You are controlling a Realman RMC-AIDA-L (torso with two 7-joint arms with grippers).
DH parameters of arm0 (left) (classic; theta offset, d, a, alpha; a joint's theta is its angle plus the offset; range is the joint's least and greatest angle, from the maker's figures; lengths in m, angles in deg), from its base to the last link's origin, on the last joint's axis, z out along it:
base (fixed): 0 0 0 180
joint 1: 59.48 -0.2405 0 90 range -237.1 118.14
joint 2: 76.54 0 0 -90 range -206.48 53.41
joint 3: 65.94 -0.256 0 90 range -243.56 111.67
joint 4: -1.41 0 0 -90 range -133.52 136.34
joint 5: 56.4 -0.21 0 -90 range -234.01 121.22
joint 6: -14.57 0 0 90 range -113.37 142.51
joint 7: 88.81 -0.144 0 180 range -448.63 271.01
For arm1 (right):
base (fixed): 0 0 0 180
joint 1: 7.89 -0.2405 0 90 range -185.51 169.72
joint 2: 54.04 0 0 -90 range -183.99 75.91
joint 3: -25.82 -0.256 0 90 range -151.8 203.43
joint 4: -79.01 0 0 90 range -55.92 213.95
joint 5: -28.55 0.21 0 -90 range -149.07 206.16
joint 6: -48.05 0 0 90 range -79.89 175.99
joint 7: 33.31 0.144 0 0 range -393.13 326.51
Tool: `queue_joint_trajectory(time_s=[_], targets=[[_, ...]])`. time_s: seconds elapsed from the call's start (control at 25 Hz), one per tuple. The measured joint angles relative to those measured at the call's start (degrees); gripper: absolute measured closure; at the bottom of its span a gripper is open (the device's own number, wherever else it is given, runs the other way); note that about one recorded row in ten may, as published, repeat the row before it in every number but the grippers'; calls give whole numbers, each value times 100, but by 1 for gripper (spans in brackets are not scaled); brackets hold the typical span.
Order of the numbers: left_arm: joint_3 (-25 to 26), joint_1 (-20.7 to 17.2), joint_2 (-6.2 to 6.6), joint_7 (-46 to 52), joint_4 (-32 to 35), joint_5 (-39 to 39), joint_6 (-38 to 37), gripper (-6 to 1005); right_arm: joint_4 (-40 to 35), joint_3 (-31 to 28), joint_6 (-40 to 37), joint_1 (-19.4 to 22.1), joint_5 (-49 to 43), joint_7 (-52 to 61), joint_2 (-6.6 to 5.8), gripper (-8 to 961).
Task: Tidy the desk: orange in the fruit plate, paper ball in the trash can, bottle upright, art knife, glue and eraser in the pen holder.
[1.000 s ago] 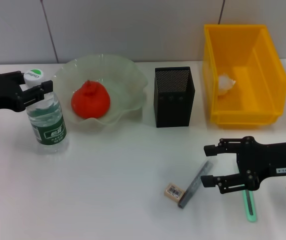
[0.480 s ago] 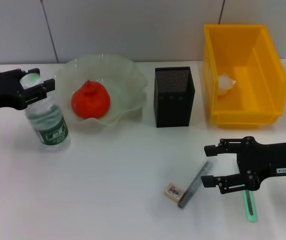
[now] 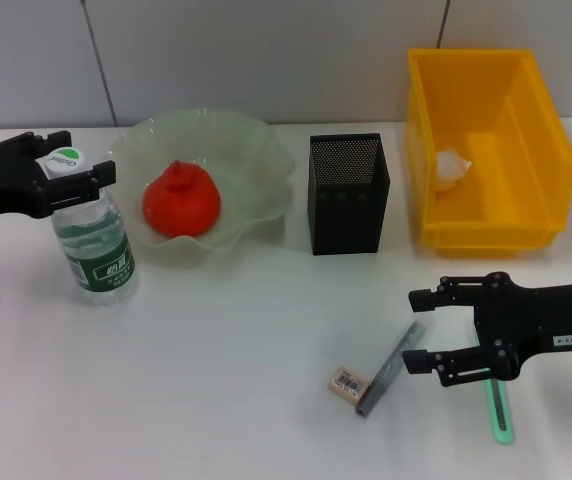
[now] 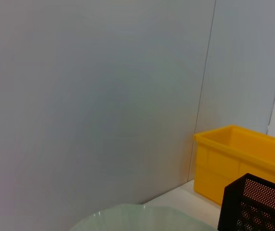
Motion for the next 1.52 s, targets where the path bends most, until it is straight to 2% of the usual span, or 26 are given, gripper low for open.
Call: queue_joint_trajectory(time_s=[0.08,0.2,0.28,0.36,0.44,0.48,0.52,0.56,0.64,0.68,0.72,0.76,0.84,0.92,0.96,1.0,1.08,1.2,1.36,1.52], targets=[[1,0,0,1,7,6,0,186,0,-9,-1,0,0,1,0,140],[13,-10,4,5,9,93,-6,186,0,-20,-7,0,0,1,0,140],[28,-54,27,10,10,333,-41,186,0,-30,-15,0,0,1,0,140],[32,-150,106,100,30,957,-245,186,0,-31,-18,-1,0,1,0,139],[32,-150,106,100,30,957,-245,186,-1,-35,-24,0,14,3,-4,139],[0,-219,302,353,24,1672,-925,186,-8,-37,-29,4,42,4,-6,139],[0,-219,302,353,24,1672,-925,186,-21,-40,-38,10,80,5,-6,139],[-37,-224,462,686,1,1946,-1868,186,-39,-44,-58,21,132,15,-7,139],[-37,-224,462,686,1,1946,-1868,186,-47,-46,-79,19,155,22,-8,139],[-263,-267,452,726,24,1806,-2514,186,-48,-51,-92,15,182,29,-11,139],[-347,-286,444,714,32,1767,-2589,186,-50,-54,-102,7,221,39,-14,139],[-709,-383,408,659,35,1610,-2755,186,-51,-58,-113,4,322,62,-21,139],[-909,-437,382,604,1,1532,-2768,186,-52,-58,-116,4,384,83,-23,139],[-1165,-532,300,369,-127,1388,-2750,186,-54,-58,-122,-3,434,139,-26,139],[-1288,-612,168,-14,-305,1169,-2714,186,-68,-58,-126,-28,451,238,-26,139],[-1288,-612,168,-14,-305,1169,-2714,186,-68,-58,-126,-28,451,238,-26,139],[-1284,-663,50,-427,-517,907,-2626,186,-82,-48,-126,-63,453,355,-27,139],[-1276,-704,-24,-958,-899,693,-2344,186,-195,0,-127,-124,451,691,-16,139],[-1296,-696,-24,-1417,-1356,634,-2027,186,-902,240,-128,-173,340,1973,48,139],[-1301,-656,-54,-1562,-1424,489,-1855,186,-2072,1057,-206,-354,-220,4273,20,140]])
